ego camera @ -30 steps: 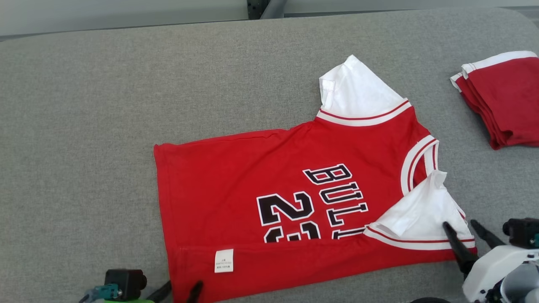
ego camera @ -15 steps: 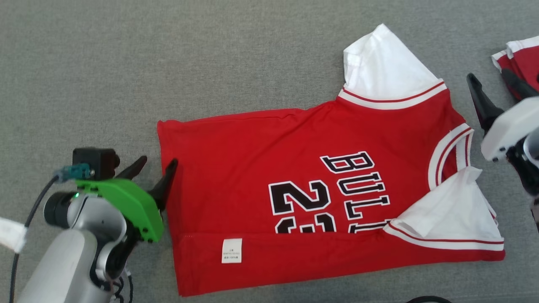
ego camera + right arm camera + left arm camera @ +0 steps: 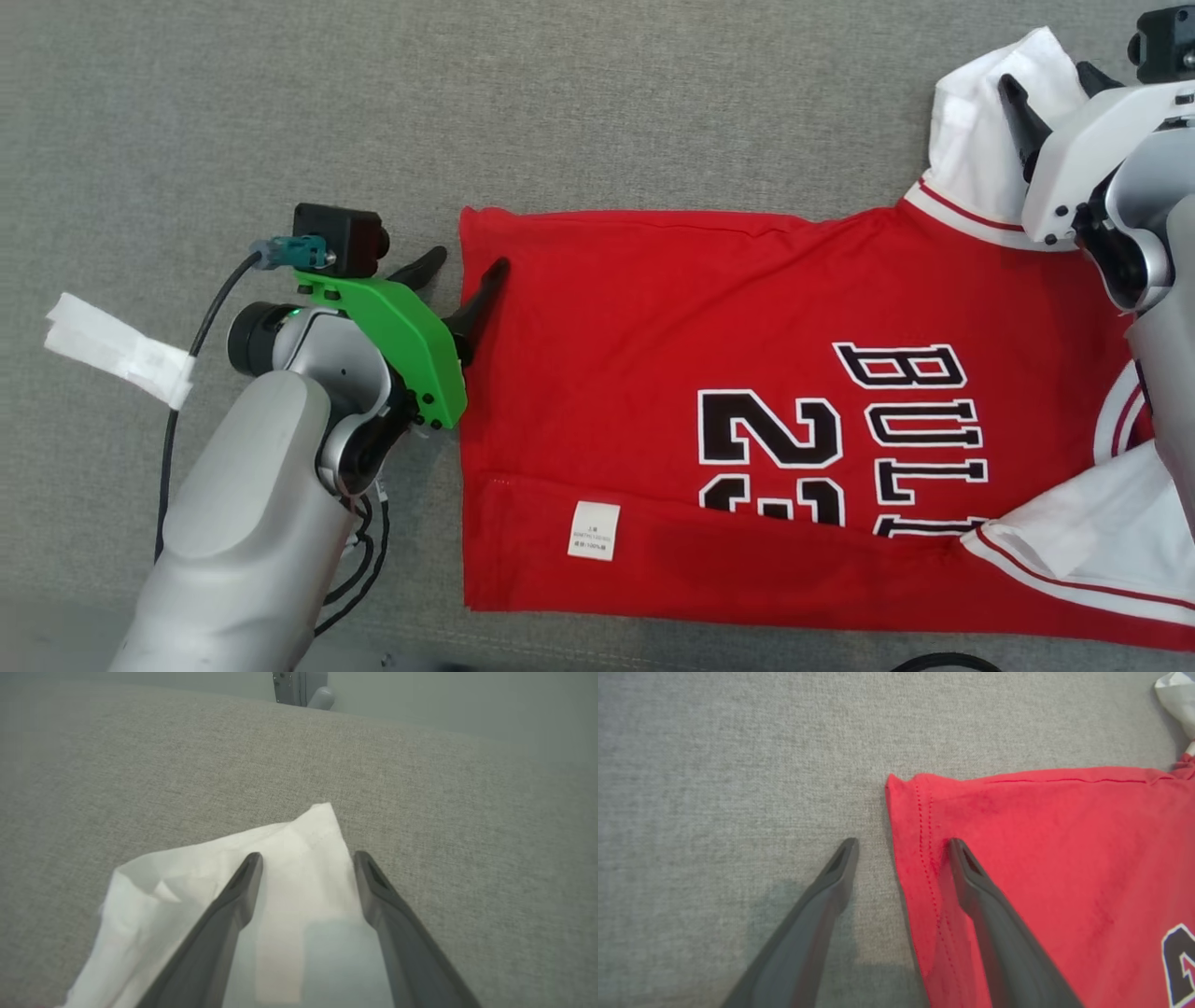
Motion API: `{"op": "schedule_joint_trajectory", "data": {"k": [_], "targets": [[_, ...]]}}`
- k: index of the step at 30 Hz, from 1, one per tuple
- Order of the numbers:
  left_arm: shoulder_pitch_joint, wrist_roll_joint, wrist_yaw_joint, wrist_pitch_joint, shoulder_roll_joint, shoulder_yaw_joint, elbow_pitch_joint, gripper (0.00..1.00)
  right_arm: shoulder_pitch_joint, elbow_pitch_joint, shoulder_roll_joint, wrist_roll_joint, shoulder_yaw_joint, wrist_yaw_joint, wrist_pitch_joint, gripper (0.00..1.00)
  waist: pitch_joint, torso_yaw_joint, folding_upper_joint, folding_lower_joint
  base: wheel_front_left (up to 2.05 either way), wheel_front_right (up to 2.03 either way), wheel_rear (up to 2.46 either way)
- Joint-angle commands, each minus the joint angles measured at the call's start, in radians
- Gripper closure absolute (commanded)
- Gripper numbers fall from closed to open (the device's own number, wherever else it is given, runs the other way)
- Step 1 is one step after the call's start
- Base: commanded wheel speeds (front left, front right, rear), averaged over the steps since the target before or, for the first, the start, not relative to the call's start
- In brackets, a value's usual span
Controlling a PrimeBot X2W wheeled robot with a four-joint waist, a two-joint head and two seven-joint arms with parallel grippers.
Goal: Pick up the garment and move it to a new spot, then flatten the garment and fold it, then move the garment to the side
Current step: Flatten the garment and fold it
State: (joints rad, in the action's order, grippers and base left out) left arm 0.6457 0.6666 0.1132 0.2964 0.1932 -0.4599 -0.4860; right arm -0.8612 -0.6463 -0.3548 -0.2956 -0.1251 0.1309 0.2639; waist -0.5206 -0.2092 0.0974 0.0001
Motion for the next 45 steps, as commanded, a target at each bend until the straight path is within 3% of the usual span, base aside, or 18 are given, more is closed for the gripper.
{"op": "schedule_joint_trajectory", "data": {"k": [1,19,20,21,22,23,33,38,45], "targets": [[-0.01,-0.002,0.0,0.011,0.003,-0.015,-0.031,0.0,-0.008,-0.014,-0.006,-0.001,-0.006,0.0,-0.003,0.0,-0.006,-0.022,0.0,-0.0001,0.0,0.0,0.0],[0.104,0.087,0.02,-0.034,-0.024,-0.157,-0.128,0.0,-0.073,-0.179,-0.017,0.01,-0.096,-0.001,-0.053,0.0,-0.005,0.001,0.0,-0.0001,0.0,0.0,0.0],[0.108,0.096,0.02,-0.042,-0.025,-0.166,-0.13,0.13,-0.074,-0.18,-0.014,0.007,-0.108,0.0,-0.065,0.0,-0.005,0.002,0.0,-0.0001,0.0,0.0,0.0],[0.113,0.106,0.02,-0.049,-0.025,-0.177,-0.128,0.69,-0.077,-0.184,-0.013,0.005,-0.114,0.0,-0.071,0.08,-0.005,0.003,0.0,-0.0001,0.0,0.0,0.0],[0.117,0.12,0.02,-0.06,-0.024,-0.186,-0.125,1.0,-0.08,-0.184,-0.01,0.0,-0.127,0.0,-0.081,0.61,-0.005,0.004,0.0,-0.0001,0.0,0.0,0.0],[0.12,0.132,0.02,-0.067,-0.021,-0.197,-0.126,1.0,-0.083,-0.184,-0.007,-0.007,-0.139,0.0,-0.092,1.0,-0.005,0.005,0.0,-0.0001,0.0,0.0,0.0],[0.158,0.189,0.017,-0.242,0.021,-0.2,-0.163,1.0,-0.124,-0.165,-0.032,-0.078,-0.166,-0.001,-0.291,1.0,0.022,0.026,0.0,-0.0001,0.0,0.0,0.0],[0.165,0.212,0.017,-0.283,0.042,-0.21,-0.189,1.0,-0.132,-0.154,-0.052,-0.143,-0.168,-0.001,-0.335,1.0,0.045,0.043,0.0,-0.0001,0.0,0.0,0.0],[0.152,0.207,0.017,-0.378,0.074,-0.225,-0.162,1.0,-0.034,0.004,-0.094,-0.278,-0.212,-0.001,-0.377,1.0,0.067,0.07,0.0,-0.0001,0.0,0.0,0.0]]}}
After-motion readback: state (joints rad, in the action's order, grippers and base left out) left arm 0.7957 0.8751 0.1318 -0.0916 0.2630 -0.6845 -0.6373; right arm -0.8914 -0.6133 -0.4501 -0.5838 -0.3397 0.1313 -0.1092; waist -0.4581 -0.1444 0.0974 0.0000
